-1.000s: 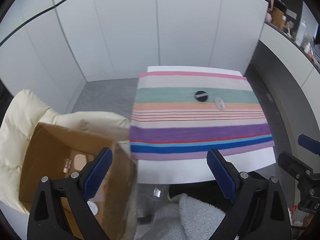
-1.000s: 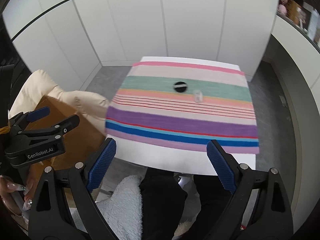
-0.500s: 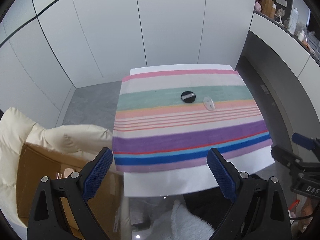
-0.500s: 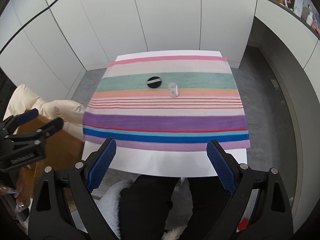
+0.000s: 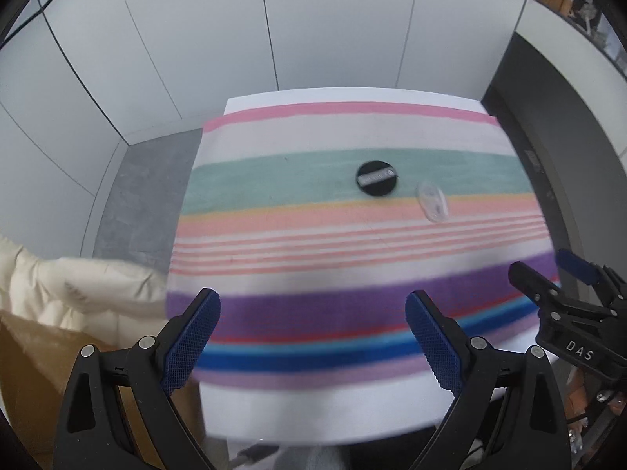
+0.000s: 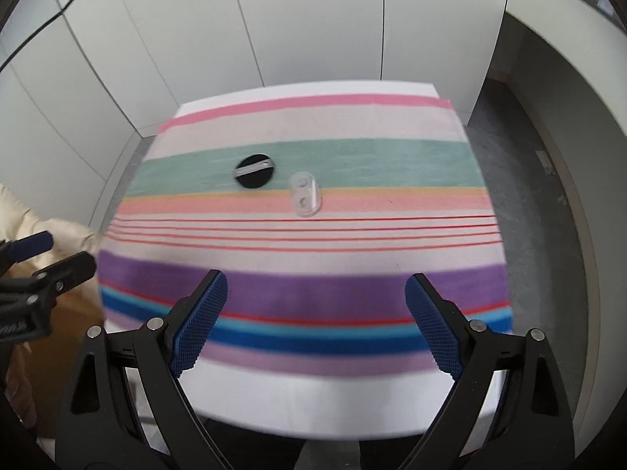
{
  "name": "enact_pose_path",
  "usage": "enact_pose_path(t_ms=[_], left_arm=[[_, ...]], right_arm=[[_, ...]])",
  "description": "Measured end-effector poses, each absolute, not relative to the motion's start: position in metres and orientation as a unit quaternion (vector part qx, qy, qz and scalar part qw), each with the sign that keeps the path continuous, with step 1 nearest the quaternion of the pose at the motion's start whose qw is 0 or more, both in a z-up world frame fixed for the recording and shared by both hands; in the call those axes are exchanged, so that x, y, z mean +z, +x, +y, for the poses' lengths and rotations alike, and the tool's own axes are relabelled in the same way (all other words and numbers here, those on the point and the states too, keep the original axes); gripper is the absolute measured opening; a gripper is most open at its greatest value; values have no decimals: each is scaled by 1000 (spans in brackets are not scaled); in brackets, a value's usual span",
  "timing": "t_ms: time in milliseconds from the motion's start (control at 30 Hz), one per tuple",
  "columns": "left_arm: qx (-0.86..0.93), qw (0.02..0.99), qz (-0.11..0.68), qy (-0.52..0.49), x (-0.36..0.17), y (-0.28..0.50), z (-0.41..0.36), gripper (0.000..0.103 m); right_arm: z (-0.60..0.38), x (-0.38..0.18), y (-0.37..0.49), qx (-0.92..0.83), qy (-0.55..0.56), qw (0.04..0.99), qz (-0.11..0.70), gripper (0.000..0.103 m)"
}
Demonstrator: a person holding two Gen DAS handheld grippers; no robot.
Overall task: Organize objects
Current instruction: 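Withdraw both open tools from the box back toward the cloth, then grasp the black round compact with the left tool while the right grasps the clear case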
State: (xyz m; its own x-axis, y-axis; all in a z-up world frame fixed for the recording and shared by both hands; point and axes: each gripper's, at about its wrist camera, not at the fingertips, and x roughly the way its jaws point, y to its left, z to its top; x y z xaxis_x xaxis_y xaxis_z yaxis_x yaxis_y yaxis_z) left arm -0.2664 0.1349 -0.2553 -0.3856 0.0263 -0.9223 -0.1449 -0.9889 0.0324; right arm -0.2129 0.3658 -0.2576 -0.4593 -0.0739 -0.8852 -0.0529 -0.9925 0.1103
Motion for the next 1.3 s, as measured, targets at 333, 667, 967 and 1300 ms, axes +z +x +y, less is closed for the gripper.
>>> enact_pose_path(t_ms=[333,667,967,1300], left_arm=[[822,20,29,-568,-336,-342,158,96],[821,43,9,-570,-376,-370,206,95],[830,26,31,-556,-387,-402,246,52],[849,26,48,-526,-363,-392,232,48]], right_arm=[[360,-352,-318,-850,520,10,-85,87],[376,-373,-334,-872,488,-13,-50,40],[400,-356,-329,-872,488,-21,-39,40],[405,-338,-325,-875,483,-14,-28,40]])
